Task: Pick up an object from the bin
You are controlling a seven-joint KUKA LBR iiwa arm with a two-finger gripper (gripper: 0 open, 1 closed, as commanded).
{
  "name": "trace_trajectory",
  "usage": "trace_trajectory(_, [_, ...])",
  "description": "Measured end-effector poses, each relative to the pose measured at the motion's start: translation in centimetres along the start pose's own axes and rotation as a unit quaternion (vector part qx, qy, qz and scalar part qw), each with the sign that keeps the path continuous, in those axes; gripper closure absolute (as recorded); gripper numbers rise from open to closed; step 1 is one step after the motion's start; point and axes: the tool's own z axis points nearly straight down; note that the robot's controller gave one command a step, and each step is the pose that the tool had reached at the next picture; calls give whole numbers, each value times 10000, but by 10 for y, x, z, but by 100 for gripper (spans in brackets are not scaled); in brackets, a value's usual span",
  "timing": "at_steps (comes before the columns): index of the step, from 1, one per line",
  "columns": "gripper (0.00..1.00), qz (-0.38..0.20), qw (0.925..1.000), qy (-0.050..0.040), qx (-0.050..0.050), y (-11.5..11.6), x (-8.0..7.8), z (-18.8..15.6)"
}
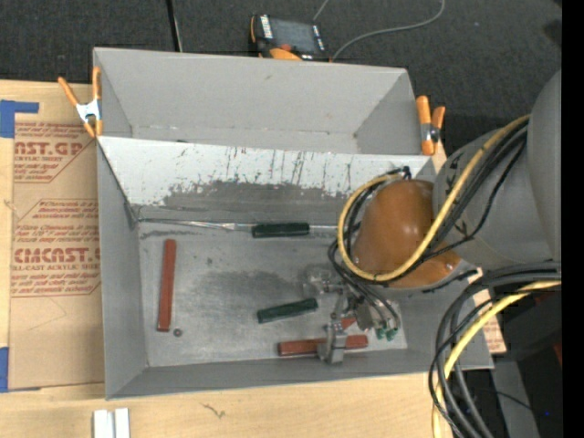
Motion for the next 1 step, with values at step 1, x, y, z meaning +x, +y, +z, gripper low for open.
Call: trace_trajectory(1, [0,-337,9994,28,-15,40,-40,0])
